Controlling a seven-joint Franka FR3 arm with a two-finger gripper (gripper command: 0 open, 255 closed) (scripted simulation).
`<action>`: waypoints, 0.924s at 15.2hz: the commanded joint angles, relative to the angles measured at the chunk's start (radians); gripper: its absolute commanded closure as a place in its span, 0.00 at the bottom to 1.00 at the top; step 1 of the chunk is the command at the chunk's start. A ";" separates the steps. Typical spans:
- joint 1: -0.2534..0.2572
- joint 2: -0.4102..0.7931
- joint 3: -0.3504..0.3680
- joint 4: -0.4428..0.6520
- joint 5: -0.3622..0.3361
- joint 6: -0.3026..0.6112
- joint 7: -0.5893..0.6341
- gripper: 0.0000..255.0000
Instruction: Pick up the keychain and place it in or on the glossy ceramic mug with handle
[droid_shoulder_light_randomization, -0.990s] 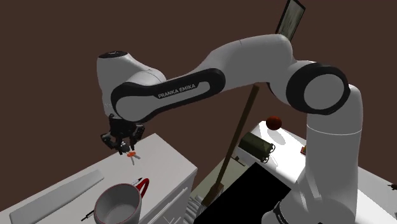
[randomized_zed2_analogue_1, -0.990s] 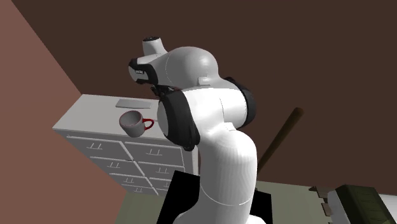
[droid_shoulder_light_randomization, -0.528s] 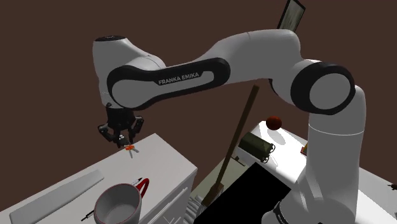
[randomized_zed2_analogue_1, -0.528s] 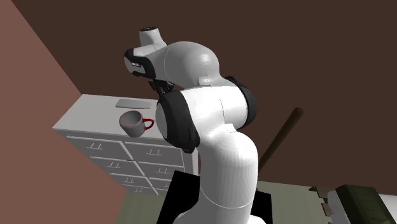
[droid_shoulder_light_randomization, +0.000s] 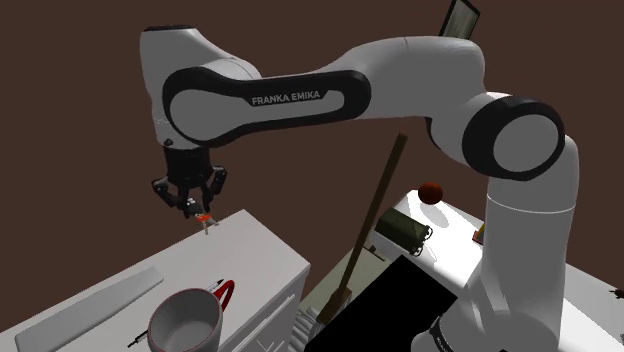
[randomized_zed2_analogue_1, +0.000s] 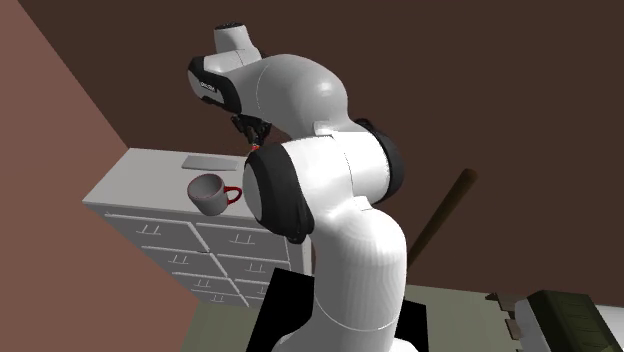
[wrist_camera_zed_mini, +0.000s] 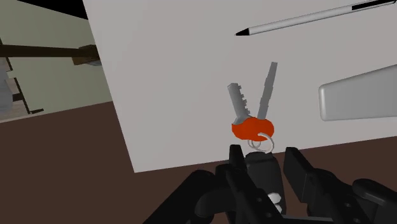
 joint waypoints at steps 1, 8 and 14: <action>0.001 -0.002 -0.001 0.043 -0.006 0.015 -0.002 1.00; 0.011 -0.108 0.033 -0.064 0.035 0.022 0.050 1.00; 0.040 -0.240 0.081 -0.224 0.094 0.064 0.132 1.00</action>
